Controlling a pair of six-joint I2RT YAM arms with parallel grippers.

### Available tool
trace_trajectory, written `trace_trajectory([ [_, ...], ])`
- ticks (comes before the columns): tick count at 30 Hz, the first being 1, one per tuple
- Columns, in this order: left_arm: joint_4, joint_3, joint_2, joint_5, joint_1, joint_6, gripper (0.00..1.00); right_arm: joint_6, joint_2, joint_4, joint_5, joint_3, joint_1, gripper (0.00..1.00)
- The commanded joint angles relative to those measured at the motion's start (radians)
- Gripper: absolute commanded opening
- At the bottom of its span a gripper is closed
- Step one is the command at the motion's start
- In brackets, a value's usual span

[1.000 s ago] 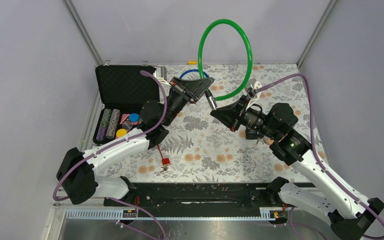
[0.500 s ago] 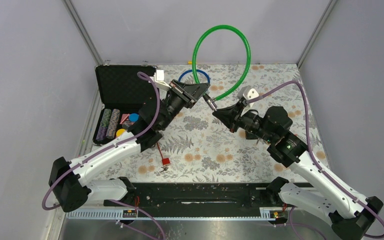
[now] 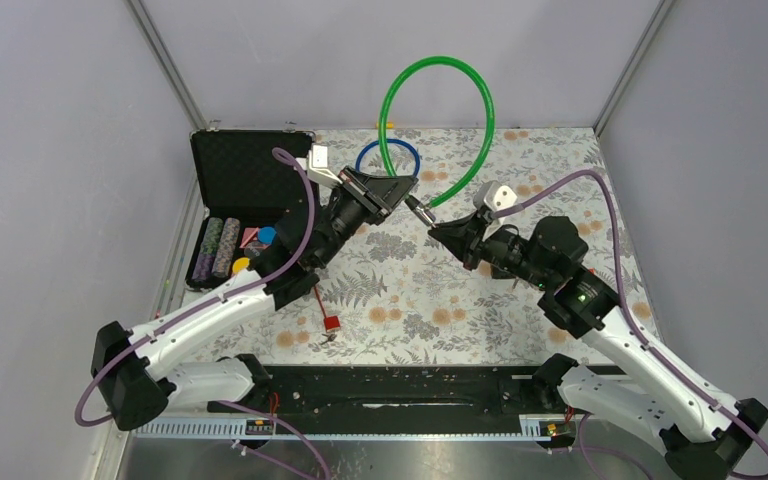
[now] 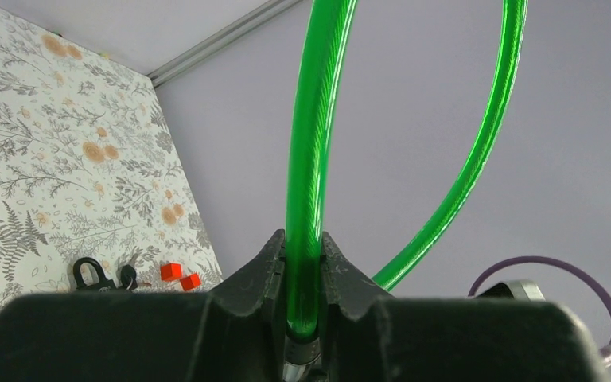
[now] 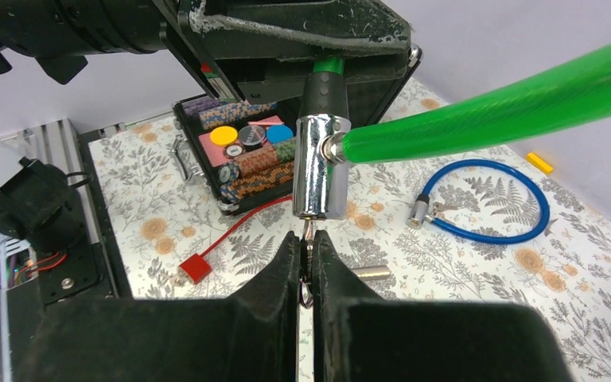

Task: Lock with the key
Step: Lock the lock, then place the lock at the center of the board.

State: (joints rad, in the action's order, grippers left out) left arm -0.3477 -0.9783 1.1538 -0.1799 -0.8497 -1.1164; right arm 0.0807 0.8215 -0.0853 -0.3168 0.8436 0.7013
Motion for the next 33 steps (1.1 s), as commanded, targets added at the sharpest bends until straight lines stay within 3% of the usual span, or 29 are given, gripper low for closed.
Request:
trace_trajectory([
  [1, -0.167, -0.006, -0.096, -0.12, 0.027, 0.096, 0.0, 0.028, -0.044, 0.186, -0.051, 0.105, 0.0, 0.0],
  [9, -0.27, 0.027, -0.148, -0.098, 0.027, 0.334, 0.0, -0.064, 0.036, 0.408, -0.17, 0.25, 0.0, 0.0],
  [13, -0.251, 0.034, -0.161, -0.122, 0.027, 0.399, 0.0, -0.12, 0.056, 0.418, -0.191, 0.272, -0.001, 0.0],
  [23, -0.135, 0.015, -0.046, -0.131, 0.028, 0.485, 0.0, -0.282, 0.0, 0.308, 0.149, 0.227, -0.003, 0.0],
  [28, 0.107, -0.11, 0.132, -0.116, 0.038, 0.493, 0.0, -0.386, 0.043, 0.271, 0.402, 0.243, -0.011, 0.0],
  [33, 0.189, -0.202, 0.337, 0.089, 0.116, 0.44, 0.0, -0.512, 0.155, 0.273, 0.532, 0.261, -0.079, 0.0],
])
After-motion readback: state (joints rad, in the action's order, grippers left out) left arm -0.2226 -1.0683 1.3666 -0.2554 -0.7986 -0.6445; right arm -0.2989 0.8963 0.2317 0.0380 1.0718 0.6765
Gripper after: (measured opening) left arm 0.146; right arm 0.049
